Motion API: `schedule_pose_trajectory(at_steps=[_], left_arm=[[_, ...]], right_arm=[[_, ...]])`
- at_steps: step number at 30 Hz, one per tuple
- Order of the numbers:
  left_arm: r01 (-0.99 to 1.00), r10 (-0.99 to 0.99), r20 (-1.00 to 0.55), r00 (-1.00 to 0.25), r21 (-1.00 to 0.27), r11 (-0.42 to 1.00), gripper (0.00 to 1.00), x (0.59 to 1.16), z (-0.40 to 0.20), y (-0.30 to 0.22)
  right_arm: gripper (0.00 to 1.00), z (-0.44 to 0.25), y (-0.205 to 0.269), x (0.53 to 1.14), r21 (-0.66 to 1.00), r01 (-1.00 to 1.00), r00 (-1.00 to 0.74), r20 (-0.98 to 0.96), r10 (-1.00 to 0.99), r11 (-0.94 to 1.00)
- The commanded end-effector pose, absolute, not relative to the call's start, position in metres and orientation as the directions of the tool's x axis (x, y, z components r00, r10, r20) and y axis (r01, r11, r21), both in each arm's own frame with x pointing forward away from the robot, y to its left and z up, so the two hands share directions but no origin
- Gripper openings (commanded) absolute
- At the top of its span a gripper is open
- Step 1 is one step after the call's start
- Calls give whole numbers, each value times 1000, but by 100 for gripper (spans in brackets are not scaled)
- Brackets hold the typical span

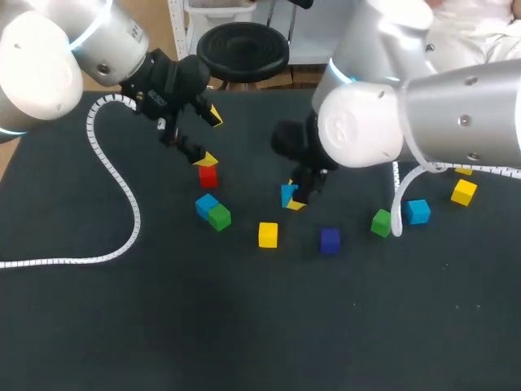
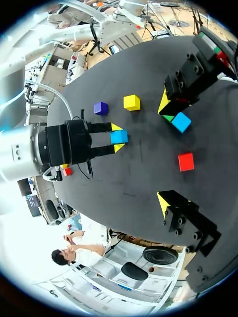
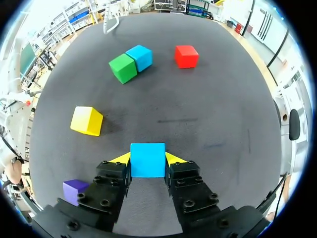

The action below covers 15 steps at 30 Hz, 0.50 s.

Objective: Place the blue cubes, place green cubes on the blue cubes, place the yellow cubes on the green cubes, then place the red cubes on the yellow cubes, and place purple cube on the red cubes.

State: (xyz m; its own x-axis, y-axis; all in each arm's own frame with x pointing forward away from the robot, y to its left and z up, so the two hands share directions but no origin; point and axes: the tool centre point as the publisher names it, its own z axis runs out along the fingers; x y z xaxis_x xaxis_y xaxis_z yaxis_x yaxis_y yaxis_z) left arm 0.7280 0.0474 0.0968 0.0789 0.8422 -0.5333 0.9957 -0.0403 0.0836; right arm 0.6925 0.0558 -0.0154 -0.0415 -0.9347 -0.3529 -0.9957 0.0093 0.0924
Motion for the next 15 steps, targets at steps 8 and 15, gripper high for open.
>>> schedule_pose_trajectory(at_steps=[8, 15], left_arm=[[996, 846, -528, 76, 81, -39, 100, 729, 98, 46], [996, 846, -528, 76, 81, -39, 100, 729, 98, 46]], right_arm=[[0, -17, 55, 701, 89, -996, -59, -355, -933, 29], [0, -20, 58, 700, 105, -994, -52, -344, -938, 17]])
